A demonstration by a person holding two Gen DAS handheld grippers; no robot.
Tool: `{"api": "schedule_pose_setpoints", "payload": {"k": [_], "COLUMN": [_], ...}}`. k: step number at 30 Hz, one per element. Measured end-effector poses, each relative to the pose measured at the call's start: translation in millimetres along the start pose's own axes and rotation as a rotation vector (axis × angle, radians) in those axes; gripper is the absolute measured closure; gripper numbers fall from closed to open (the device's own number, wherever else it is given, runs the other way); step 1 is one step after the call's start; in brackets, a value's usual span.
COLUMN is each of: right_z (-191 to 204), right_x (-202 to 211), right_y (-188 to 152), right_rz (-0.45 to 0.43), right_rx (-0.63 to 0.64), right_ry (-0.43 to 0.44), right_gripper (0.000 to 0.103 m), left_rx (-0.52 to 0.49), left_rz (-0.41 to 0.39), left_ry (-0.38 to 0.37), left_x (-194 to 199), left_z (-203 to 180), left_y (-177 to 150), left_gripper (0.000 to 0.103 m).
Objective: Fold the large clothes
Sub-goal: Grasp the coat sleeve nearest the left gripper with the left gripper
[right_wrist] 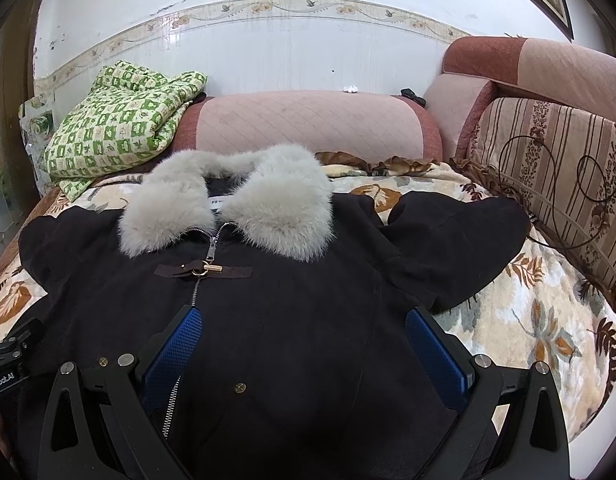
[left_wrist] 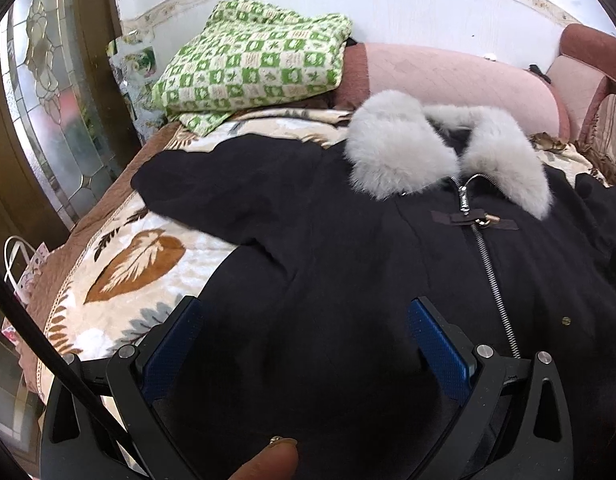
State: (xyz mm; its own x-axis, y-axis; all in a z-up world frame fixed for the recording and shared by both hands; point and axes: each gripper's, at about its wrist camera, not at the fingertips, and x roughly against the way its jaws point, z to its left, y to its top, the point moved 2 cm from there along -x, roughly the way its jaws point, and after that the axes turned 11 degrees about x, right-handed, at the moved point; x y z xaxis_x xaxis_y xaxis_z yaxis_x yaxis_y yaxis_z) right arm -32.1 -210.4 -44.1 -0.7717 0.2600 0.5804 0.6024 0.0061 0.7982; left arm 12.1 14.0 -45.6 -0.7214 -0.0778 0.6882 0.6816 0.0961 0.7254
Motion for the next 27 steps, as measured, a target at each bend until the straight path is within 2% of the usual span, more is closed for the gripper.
{"api": "schedule_pose_setpoints", "payload": {"k": [6, 10, 15, 17, 20, 23, 25, 27], "right_z": [3, 4, 4, 4, 3, 3, 1, 0], "right_x": [4, 7, 8, 9, 7, 5, 3, 3], "right_y": [1, 2, 2, 2, 2, 1, 0, 0], "right_rz": [-0.014, -0.018, -0.018, -0.018, -0.011, 0.000, 0.005, 0.004], "right_rx": [0.015, 0.016, 0.014, 0.013, 0.007, 0.001, -0.002, -0.003], "right_ry": [0.008, 0.016, 0.019, 0.018, 0.019, 0.021, 0.024, 0.023], "right_gripper": [0.000, 0.000, 0.000, 0.000, 0.000, 0.000, 0.000, 0.000], "left_rx": [0.009, 0.013, 0.036, 0.041, -0.011, -0.009, -0.046, -0.047], "left_rz": [0.120, 0.140, 0.246, 0.265, 0.277, 0.275, 0.291, 0.287], "left_ry": [0.004, 0.028, 0.030, 0.047, 0.073, 0.047, 0.032, -0.009], "left_x": [-20, -27, -45, -49, -55, -54, -53, -46], "left_z": [7, 12, 17, 18, 14, 17, 16, 17], "left_y": [-11, -20, -31, -35, -42, -43, -42, -35], "left_gripper": [0.001, 0.001, 0.001, 0.001, 0.000, 0.000, 0.000, 0.006]}}
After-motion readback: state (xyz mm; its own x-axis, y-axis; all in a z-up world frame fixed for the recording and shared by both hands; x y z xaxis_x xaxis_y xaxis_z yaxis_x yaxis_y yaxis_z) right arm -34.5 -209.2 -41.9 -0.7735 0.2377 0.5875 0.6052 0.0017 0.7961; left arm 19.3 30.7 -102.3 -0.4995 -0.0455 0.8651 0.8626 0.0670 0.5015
